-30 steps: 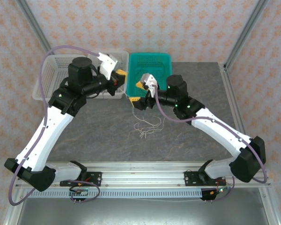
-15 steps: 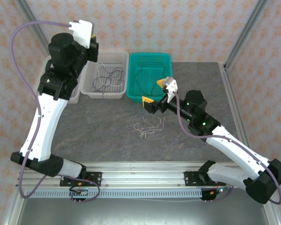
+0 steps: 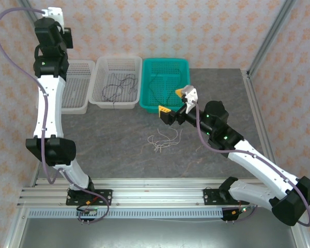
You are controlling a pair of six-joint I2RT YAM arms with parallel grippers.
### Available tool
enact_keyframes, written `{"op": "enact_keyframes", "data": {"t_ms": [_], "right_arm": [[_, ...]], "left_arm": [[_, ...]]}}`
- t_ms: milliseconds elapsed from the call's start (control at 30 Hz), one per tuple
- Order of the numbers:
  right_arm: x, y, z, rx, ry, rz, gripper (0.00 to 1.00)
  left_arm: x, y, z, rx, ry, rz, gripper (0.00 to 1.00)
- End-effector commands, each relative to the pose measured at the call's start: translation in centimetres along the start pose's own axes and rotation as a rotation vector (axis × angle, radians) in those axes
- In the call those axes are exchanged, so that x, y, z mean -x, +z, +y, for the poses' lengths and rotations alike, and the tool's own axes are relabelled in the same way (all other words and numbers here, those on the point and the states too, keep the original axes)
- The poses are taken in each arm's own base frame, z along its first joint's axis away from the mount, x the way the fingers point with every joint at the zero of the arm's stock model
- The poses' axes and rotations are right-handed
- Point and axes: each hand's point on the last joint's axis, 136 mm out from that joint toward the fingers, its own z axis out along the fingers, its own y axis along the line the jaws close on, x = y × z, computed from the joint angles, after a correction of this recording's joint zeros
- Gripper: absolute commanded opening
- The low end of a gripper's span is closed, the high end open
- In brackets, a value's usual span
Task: Untangle the cables
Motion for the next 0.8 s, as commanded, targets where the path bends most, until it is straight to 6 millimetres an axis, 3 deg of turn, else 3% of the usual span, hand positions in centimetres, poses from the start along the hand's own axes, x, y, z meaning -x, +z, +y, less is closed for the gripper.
{"op": "enact_keyframes", "data": {"t_ms": [0, 133, 300, 367, 433, 500, 667, 767], "right_arm": [[0.6, -0.4, -0.3, -0.017, 0.015, -0.013, 0.99], [0.6, -0.3, -0.4, -0.024, 0.021, -0.005, 0.99], [0.4, -0.3, -0.6, -0.037, 0.037, 0.004, 0.99], [0.3, -0.4, -0.9, -0.057, 0.046, 0.01, 0.99], [-0.2, -0.5, -1.3, -0.08, 0.053, 0.026, 0.99], [-1.1, -0.4, -1.9, -0.115, 0.07, 0.053, 0.99], [-5.2, 0.1, -3.7, -0.219, 0.138, 0.188, 0.99], [-8.2, 0.0, -5.2, -0.304, 0.202, 0.279, 0.99]], "left_arm": [[-0.1, 1.4, 1.4, 0.004, -0.086, -0.013, 0.0], [-5.4, 5.3, 1.1, -0.012, -0.115, 0.094, 0.0], [-14.6, 9.3, 1.0, 0.012, -0.188, 0.277, 0.01], [-16.5, 9.8, 0.6, -0.002, -0.225, 0.314, 0.28], [-16.5, 9.7, 0.2, -0.025, -0.266, 0.316, 0.58], [-15.0, 9.0, -0.1, -0.054, -0.317, 0.301, 0.7], [-8.1, 4.0, -1.6, -0.186, -0.431, 0.196, 0.73], [-4.9, -1.0, -4.5, -0.315, -0.455, 0.154, 0.73]]}}
